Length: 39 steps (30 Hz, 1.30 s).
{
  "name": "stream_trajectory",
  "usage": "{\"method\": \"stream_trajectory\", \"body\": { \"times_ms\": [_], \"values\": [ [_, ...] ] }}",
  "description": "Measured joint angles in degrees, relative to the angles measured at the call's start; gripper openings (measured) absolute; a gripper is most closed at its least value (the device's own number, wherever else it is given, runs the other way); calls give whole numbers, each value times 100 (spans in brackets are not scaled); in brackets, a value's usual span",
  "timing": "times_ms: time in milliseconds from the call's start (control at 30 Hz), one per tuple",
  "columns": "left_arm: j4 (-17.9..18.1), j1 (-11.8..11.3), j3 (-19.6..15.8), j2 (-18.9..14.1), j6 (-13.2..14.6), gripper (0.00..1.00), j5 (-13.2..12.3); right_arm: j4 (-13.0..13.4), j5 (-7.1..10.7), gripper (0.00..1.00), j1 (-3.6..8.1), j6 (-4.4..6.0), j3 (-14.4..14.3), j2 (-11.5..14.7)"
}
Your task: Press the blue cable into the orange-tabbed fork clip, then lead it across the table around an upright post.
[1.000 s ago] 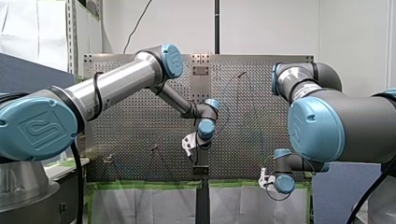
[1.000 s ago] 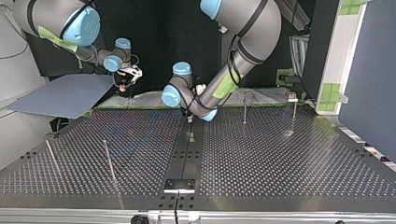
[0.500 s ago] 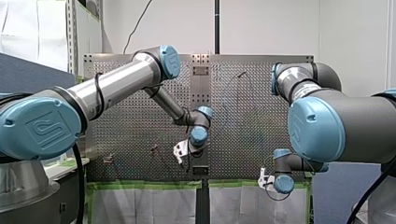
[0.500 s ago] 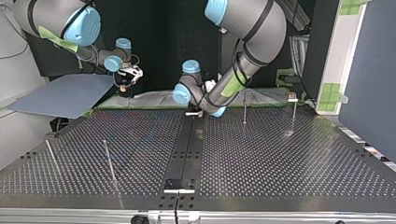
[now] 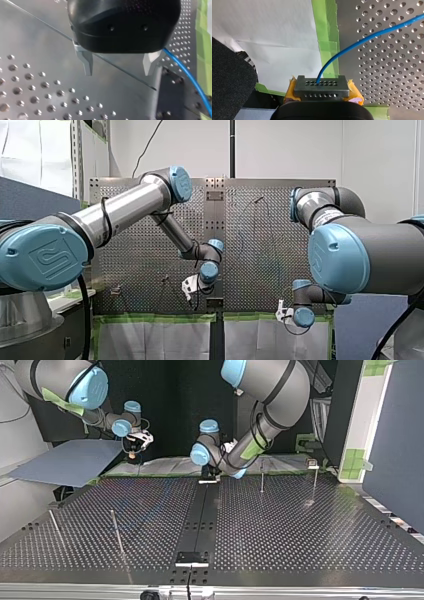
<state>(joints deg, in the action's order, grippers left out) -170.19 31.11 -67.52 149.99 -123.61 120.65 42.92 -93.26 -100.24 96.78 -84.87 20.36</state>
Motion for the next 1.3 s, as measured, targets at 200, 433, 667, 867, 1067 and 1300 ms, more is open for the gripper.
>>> {"method": "stream_trajectory", "body": {
  "times_ms": [200,433,667,867,1067,1300],
  "values": [
    [344,-51,-338,-256,157,100,-248,11,-1,0,-15,-18,0,-1],
    [791,-82,-786,-324,173,100,-345,0,0,0,-34,-26,-2,-1],
    [1229,-164,-1223,-329,131,100,-477,4,0,0,-58,-40,-1,0],
    [1606,-275,-1599,-328,89,100,-684,7,0,0,-71,-43,0,1],
    [1931,-401,-1905,-325,108,100,-813,2,0,0,-88,-44,0,0],
    [2355,-541,-1979,-321,123,100,-1060,3,0,0,-104,-48,0,0]
  ]
}}
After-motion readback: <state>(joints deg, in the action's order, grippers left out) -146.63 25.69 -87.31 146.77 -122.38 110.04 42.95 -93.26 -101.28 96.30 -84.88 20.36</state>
